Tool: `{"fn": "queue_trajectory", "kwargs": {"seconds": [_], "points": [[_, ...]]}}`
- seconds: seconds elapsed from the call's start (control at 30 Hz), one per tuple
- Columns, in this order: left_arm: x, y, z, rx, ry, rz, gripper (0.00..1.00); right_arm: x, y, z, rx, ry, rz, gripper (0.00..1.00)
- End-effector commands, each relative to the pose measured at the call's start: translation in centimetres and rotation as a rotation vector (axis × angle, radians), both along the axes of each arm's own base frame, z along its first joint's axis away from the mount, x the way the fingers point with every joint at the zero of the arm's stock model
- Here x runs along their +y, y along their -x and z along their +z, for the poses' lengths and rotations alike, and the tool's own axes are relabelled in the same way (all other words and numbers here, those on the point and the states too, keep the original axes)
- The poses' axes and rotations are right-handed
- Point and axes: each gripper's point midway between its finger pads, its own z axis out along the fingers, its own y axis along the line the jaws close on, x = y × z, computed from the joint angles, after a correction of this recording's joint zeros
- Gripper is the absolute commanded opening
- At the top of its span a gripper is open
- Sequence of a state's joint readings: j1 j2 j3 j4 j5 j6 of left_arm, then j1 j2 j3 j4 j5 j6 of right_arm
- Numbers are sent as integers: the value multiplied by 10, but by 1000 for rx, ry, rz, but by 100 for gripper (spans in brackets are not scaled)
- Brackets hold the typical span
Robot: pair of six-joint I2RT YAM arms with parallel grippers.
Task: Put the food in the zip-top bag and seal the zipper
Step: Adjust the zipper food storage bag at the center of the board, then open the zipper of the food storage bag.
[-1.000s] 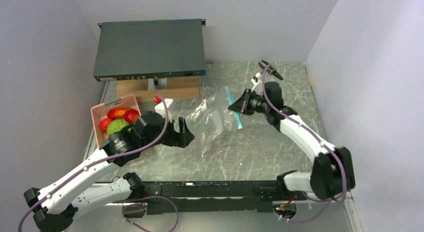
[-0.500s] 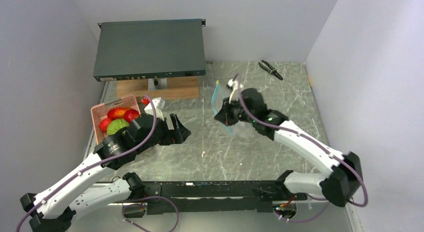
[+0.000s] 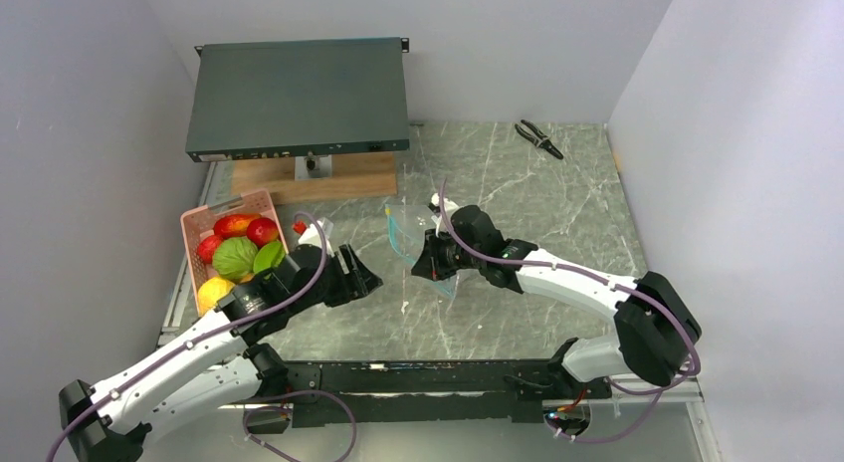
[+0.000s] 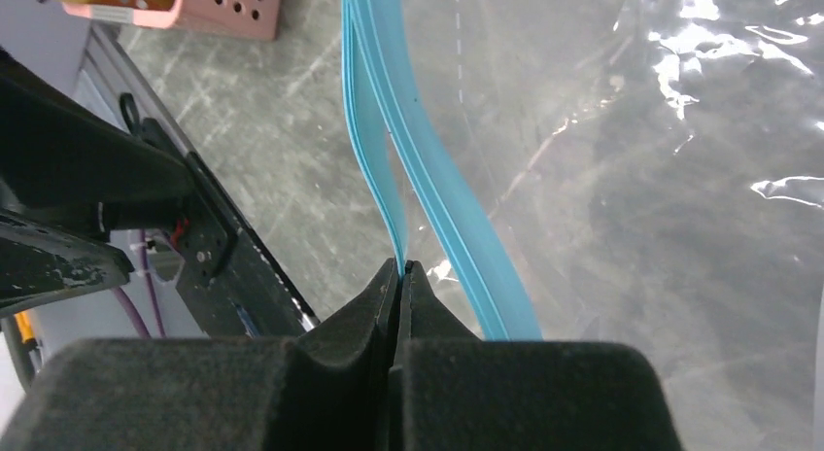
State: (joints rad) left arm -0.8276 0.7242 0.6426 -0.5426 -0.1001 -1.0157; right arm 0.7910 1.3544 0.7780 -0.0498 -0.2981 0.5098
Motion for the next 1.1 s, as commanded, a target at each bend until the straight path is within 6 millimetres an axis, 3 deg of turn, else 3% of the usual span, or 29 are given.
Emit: {"fn": "queue_trajectory", "kwargs": {"seconds": [0.0,0.03,0.13,0.27,0.7,0.9,1.07], "points": [[-26,-19,43,-78,221,11,66,18,-2,41,-65,-142,18,0],[-29,-23,45,-78,223,8,66,19,-1,42,-65,-146,21,0],[-36,-35,50,-76,212,-10,83,19,0,45,-72,-149,21,0],[-47,-48,46,-35,172,-22,83,19,1,52,-83,-159,23,0],[-62,-75,29,-43,181,16,58,21,8,57,-93,-171,32,0],[-70,-77,16,-29,135,-36,47,22,11,59,-96,-178,39,0],[-70,-74,15,-44,146,-52,30,24,14,58,-98,-150,48,0]]}}
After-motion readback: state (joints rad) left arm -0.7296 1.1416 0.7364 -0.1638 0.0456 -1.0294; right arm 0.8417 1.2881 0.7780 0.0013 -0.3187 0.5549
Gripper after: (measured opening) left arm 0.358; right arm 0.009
